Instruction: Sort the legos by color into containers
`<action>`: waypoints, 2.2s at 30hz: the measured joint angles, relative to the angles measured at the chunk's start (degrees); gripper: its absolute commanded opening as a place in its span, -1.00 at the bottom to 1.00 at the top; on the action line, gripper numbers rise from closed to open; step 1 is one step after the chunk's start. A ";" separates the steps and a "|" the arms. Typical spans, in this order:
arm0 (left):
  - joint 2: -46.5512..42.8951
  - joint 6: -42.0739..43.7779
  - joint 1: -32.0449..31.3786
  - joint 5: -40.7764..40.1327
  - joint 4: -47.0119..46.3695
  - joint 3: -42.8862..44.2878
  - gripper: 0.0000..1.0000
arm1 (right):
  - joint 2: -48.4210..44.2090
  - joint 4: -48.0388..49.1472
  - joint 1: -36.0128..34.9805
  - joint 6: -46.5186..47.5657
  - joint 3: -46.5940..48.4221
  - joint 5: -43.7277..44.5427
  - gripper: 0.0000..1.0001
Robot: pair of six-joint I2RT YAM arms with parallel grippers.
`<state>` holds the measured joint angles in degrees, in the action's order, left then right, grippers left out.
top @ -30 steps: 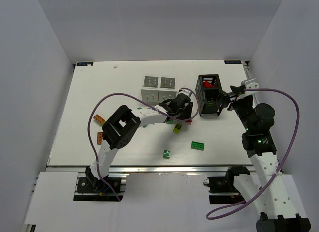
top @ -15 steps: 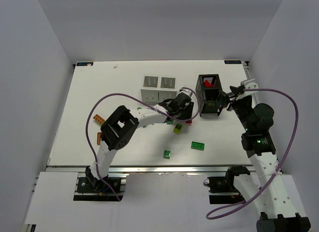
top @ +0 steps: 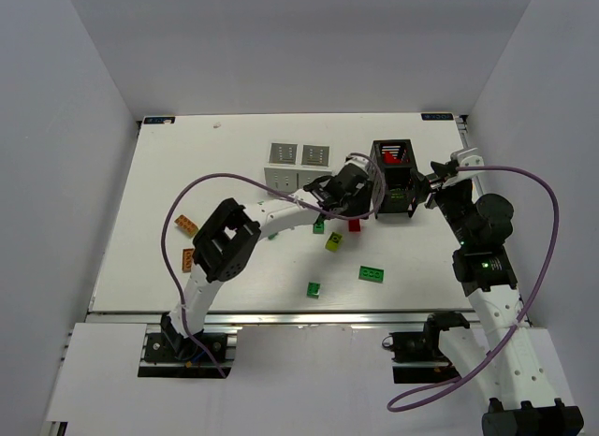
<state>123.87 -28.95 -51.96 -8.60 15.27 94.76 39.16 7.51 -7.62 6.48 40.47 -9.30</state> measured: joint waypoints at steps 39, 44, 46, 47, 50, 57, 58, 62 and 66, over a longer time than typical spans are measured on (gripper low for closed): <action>10.43 1.86 -0.17 -5.09 16.11 13.77 -0.07 | 0.07 0.02 -0.33 0.15 -0.04 0.20 0.09; 10.43 2.38 -0.20 -4.37 16.22 14.10 -0.62 | 0.07 0.02 -0.35 0.17 -0.04 0.20 0.09; 10.43 2.67 -0.17 -3.98 16.15 14.10 -0.72 | 0.07 0.02 -0.35 0.15 -0.04 0.20 0.09; 10.38 2.86 -0.17 -3.80 16.04 14.10 -0.79 | 0.04 0.02 -0.35 0.15 -0.04 0.20 0.09; 9.75 3.52 -0.17 -3.06 15.19 13.66 -0.84 | 0.04 0.02 -0.35 0.17 -0.04 0.22 0.09; 2.40 5.92 -0.17 -2.14 10.78 8.63 -0.92 | -0.33 0.04 -0.35 0.17 -0.04 1.03 -0.03; 0.85 6.34 -0.17 -2.01 9.68 7.87 -0.94 | -0.55 0.04 -0.35 0.13 -0.04 1.40 -0.10; -4.39 8.46 -0.20 -1.62 6.29 6.86 -0.94 | -1.66 0.39 -0.35 0.20 -0.09 2.25 -0.90; -7.89 11.96 -0.17 -1.46 1.95 6.88 -0.94 | -2.73 0.76 -0.35 -0.07 -0.22 3.43 -1.00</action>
<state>115.98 -16.99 -52.14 -10.07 17.21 101.65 36.42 8.27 -7.97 6.42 40.25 -5.87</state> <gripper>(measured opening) 0.460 0.009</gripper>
